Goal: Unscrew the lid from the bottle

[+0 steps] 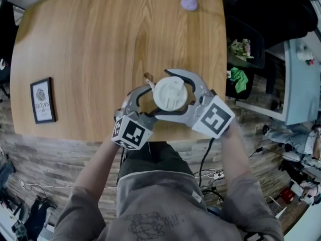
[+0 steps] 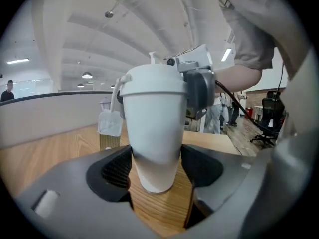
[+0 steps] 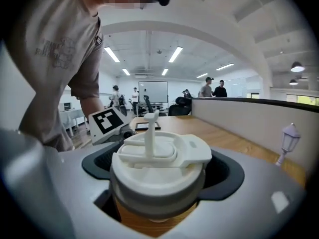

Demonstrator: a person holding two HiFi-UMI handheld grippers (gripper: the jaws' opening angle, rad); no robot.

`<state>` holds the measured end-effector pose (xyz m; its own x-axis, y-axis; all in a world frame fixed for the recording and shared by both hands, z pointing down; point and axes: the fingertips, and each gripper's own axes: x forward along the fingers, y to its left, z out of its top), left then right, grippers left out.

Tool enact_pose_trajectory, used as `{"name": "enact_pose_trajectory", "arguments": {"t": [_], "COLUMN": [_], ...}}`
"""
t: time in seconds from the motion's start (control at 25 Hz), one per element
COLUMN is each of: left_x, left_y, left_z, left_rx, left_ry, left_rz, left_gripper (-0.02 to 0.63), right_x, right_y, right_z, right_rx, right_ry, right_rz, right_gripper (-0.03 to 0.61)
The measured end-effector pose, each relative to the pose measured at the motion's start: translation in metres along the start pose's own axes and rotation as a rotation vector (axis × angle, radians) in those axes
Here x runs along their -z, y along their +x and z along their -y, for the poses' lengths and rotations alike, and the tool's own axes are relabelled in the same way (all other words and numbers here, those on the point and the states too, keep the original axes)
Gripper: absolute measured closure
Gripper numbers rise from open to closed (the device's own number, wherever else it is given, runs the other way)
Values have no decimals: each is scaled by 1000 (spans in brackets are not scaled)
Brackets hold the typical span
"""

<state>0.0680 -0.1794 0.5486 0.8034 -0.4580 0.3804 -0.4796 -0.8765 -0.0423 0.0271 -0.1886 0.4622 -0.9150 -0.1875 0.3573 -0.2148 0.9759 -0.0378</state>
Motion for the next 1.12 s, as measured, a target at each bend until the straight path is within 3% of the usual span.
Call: {"name": "enact_pose_trajectory", "arguments": {"t": [0.12, 0.24, 0.36, 0.6, 0.68, 0.76, 0.96, 1.12], "left_x": [-2, -2, 0, -1, -2, -2, -2, -1], "left_y": [2, 3, 2, 3, 4, 5, 4, 4], "left_z": [1, 2, 1, 0, 1, 2, 2, 2], "left_rx": [-1, -3, -7, -49, -75, -99, -108, -100], "left_ry": [2, -9, -11, -24, -35, -42, -44, -47], "left_rz": [4, 3, 1, -8, -11, -11, -13, -16], "left_gripper": [304, 302, 302, 302, 302, 302, 304, 304], "right_x": [0, 3, -1, -2, -2, -1, 4, 4], "right_y": [-2, -8, -19, -34, -31, -26, -19, -16], "right_z": [-2, -1, 6, 23, 25, 28, 30, 29], "right_rx": [-59, -1, 143, 532, 613, 672, 697, 636], "right_ry": [-70, -21, 129, 399, 436, 408, 306, 282], "right_rz": [-30, -30, 39, 141, 153, 130, 17, 29], "right_gripper": [80, 80, 77, 77, 77, 78, 83, 86]}}
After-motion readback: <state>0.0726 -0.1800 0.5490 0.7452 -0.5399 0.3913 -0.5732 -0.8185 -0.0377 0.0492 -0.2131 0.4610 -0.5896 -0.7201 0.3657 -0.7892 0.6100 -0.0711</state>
